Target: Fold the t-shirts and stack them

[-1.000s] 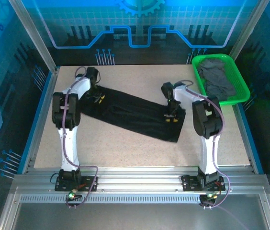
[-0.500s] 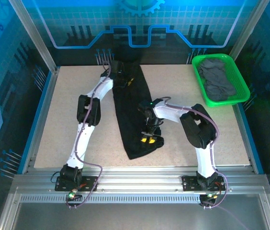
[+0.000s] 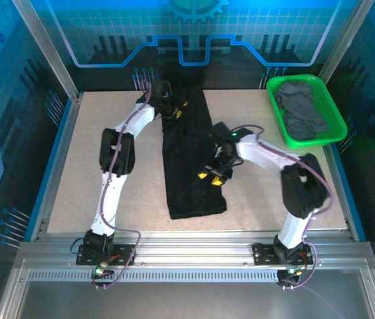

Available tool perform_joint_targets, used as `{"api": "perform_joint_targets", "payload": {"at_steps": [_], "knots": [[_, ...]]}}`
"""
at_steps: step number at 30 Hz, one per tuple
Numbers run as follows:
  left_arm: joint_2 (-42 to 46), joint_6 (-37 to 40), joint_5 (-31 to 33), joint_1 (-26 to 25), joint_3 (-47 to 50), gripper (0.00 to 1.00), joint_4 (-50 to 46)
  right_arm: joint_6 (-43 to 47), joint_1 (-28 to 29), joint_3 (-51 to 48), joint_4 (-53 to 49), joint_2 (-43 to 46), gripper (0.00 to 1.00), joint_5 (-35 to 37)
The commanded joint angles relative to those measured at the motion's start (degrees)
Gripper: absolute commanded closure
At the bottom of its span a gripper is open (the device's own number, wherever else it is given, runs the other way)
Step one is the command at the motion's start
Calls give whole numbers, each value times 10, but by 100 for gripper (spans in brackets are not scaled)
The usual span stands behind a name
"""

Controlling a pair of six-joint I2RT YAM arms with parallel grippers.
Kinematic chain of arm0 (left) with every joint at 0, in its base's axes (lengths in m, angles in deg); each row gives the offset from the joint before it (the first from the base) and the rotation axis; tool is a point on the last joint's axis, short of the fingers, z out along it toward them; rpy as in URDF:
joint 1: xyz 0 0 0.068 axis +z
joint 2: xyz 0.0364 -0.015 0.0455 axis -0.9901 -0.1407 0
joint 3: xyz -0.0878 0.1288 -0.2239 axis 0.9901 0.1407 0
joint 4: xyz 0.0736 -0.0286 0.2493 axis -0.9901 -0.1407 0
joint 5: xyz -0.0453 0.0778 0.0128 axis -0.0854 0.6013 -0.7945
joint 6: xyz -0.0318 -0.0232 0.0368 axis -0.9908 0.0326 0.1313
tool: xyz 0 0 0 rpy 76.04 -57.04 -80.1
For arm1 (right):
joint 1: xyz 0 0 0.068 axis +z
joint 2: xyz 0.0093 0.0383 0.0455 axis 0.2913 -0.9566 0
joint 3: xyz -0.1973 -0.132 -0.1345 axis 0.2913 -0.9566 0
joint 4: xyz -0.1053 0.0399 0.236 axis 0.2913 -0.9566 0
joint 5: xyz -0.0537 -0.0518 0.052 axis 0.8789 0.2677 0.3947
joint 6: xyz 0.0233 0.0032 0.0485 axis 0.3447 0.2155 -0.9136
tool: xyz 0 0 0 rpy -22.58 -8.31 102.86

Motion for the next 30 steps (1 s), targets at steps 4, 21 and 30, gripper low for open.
{"api": "perform_joint_targets", "payload": {"at_steps": [4,21,30], "knots": [[252,22,-31,0,316,55,-5,106,-45,-105,-20,80,50,58],[528,126,-161,-74,759,55,-183,192,8,-135,-7,-35,55,-8],[511,68,-172,-139,794,53,-126,166,34,-146,-19,-33,60,-6]]}}
